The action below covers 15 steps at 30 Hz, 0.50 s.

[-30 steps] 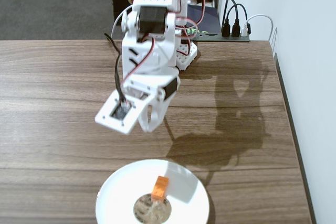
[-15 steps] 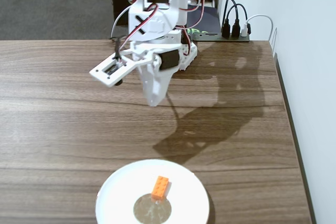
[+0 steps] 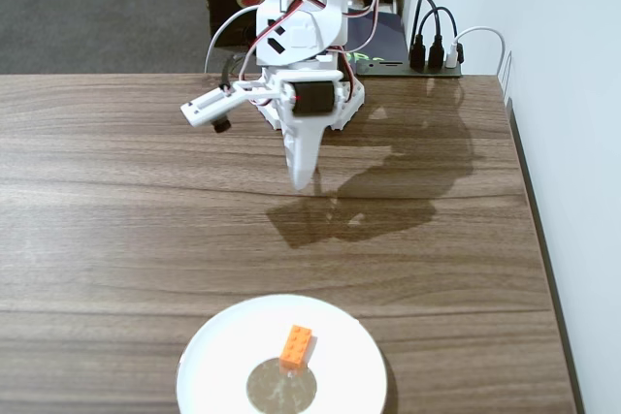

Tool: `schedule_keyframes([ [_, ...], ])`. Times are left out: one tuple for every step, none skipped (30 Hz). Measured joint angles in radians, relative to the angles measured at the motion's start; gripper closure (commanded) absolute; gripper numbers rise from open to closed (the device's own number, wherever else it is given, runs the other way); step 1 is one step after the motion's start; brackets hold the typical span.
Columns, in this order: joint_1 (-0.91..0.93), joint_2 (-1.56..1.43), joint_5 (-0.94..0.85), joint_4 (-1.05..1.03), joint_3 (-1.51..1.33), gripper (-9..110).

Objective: Grasp a lego block and put it on the plate.

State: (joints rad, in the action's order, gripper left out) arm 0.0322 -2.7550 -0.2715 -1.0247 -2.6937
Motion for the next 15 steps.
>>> schedule_keyframes([
  [-0.015, -0.025, 0.015, 0.0, -0.018, 101],
  [-0.017, -0.049, 0.034, -0.006, -0.038, 101],
  [-0.012, -0.077, 0.051, -0.014, -0.057, 101],
  [-0.015, -0.098, 0.063, -0.02, -0.071, 101],
  [-0.029, -0.132, 0.077, -0.029, -0.091, 101],
  [-0.037, -0.153, 0.086, -0.035, -0.103, 101],
  [-0.035, -0.179, 0.097, -0.044, -0.118, 101],
  [-0.028, -0.206, 0.107, -0.057, -0.129, 101],
  [-0.025, -0.227, 0.117, -0.067, -0.137, 101],
  [-0.025, -0.244, 0.124, -0.078, -0.146, 101],
  [-0.028, -0.259, 0.13, -0.091, -0.16, 101],
  [-0.029, -0.275, 0.135, -0.098, -0.166, 101],
  [-0.026, -0.299, 0.135, -0.109, -0.181, 101],
  [-0.025, -0.304, 0.14, -0.117, -0.19, 101],
  [-0.031, -0.318, 0.143, -0.126, -0.196, 101],
])
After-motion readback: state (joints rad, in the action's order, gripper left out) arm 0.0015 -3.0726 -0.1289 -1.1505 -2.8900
